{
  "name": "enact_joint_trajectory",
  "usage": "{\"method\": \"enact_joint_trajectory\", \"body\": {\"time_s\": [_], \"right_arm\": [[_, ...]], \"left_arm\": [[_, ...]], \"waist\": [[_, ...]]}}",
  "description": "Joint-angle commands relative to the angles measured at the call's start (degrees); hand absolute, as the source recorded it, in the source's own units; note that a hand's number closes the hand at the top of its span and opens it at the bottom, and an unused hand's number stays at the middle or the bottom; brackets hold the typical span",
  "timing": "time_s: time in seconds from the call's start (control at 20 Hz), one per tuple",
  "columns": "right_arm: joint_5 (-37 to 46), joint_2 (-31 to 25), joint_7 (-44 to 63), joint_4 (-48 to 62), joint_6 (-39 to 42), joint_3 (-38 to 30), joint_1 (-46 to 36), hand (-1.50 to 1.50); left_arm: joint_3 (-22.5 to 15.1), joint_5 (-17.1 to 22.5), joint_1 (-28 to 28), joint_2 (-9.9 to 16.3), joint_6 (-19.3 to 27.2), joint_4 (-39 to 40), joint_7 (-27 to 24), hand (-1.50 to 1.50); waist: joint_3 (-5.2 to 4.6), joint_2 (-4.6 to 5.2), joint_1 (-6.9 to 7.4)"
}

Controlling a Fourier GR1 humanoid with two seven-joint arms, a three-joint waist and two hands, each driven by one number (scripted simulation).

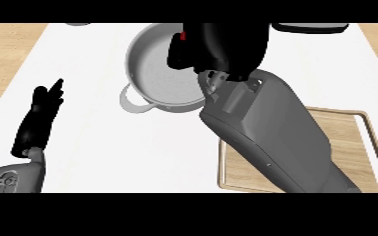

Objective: Pick the tomato from the tray and place it in the pot

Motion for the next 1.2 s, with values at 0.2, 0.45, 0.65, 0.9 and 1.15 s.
{"method": "enact_joint_trajectory", "body": {"time_s": [0.2,0.45,0.65,0.9,1.15], "right_arm": [[-11.50,0.37,2.81,22.37,-9.77,-1.55,-8.45,1.50],[-18.48,0.37,2.75,28.42,-21.89,-0.46,-4.97,-1.50],[-22.94,0.37,-1.72,32.97,-33.02,2.27,-4.30,-1.50],[-23.40,0.37,-8.16,30.79,-48.18,-1.95,-1.93,-1.50],[-21.14,0.37,-8.97,31.16,-60.16,-3.54,-3.00,-1.50]], "left_arm": [[0.95,1.12,-0.68,0.81,-1.26,-0.41,0.33,0.00],[-1.65,-1.46,-0.05,-2.19,1.23,0.71,-1.24,0.00],[-0.93,-1.23,-1.68,-0.83,0.25,1.65,-0.53,0.00],[-0.25,-0.14,-0.22,-0.64,-0.31,-0.08,-0.50,0.00],[0.25,-0.21,-1.08,-0.56,0.08,0.32,0.64,0.00]], "waist": [[0.01,0.17,0.65],[0.02,0.44,1.23],[0.03,0.44,1.46],[0.11,0.29,0.86],[0.11,-0.04,-0.46]]}}
